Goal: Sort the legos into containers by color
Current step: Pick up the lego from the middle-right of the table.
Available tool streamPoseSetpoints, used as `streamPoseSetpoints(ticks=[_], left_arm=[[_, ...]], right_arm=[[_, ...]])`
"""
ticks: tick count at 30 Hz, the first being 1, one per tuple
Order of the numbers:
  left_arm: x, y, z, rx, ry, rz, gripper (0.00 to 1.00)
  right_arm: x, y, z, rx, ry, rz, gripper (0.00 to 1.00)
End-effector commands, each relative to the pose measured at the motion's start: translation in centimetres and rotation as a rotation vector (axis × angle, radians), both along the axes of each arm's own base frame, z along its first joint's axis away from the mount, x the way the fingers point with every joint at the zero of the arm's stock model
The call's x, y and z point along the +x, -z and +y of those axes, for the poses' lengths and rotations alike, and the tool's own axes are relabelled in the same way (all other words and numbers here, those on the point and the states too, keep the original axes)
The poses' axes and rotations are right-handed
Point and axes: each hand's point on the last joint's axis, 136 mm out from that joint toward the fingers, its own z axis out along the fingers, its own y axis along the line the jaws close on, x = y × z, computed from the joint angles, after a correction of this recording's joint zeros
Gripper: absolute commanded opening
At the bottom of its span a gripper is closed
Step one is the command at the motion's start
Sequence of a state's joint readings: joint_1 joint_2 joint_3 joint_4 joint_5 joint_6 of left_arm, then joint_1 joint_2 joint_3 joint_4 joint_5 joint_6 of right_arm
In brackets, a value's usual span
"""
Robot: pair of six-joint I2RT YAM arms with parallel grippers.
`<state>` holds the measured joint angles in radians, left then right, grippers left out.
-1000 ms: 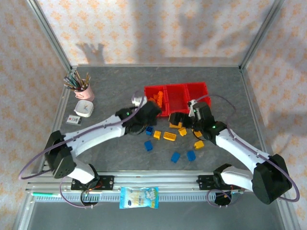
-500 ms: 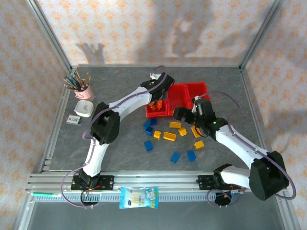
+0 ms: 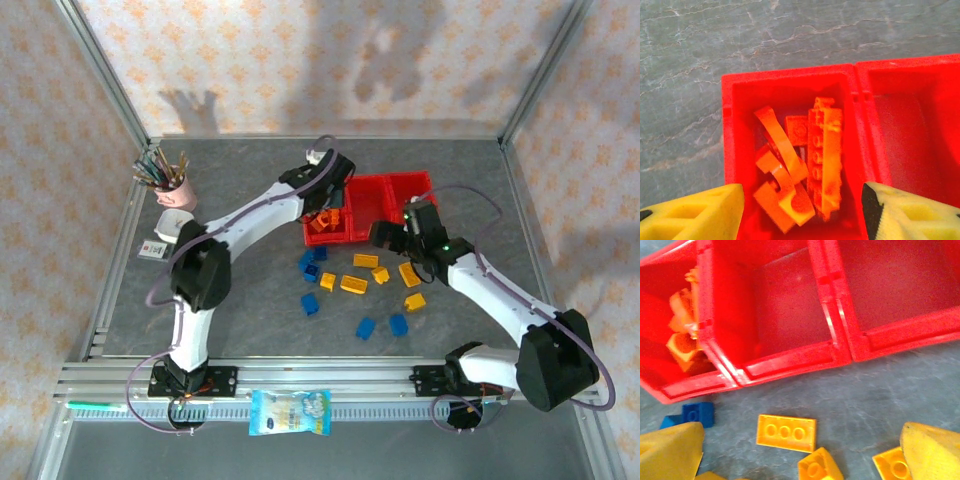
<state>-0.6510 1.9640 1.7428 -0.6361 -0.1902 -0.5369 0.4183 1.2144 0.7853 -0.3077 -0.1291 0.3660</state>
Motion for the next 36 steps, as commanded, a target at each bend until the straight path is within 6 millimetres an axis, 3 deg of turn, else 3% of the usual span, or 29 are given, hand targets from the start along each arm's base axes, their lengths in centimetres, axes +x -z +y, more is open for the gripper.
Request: streamPoseSetpoints(ticks=[1,8,14,25,32,36], left_arm=[[-2.4,-3.1,-2.2,-0.119,0.083,-0.064,0.69],[-7.8,-2.9,-4.1,-0.249,0.171,-0.070,0.76],[-10.4,-2.3,-4.0,-0.324,0.174,-0.071,0.83],[-11.3,-1.4,-2.9,-0.347,0.158,-0.080,0.98],[-11.3,-1.5,-2.5,-0.336,0.146,-0.086,0.99],[-11.2,-1.8,-2.3,-0.335,0.140,-0.093,0.99]], right_arm=[[-0.9,1.5,-2.9,-0.078,0.111,0.059,1.00],[-3.2,6.0,-5.6,-0.142,0.184,0.183,1.00],[-3.7,8.4,-5.1,-0.138,0.153,0.256,0.95],[-4.8,11.4,-4.2,-0.120,0.115,0.338,0.66],[-5.2,11.8,-3.5,-0.118,0.093,0.346,0.51],[-4.9,11.7,-4.2,-0.159,0.109,0.343,0.40]])
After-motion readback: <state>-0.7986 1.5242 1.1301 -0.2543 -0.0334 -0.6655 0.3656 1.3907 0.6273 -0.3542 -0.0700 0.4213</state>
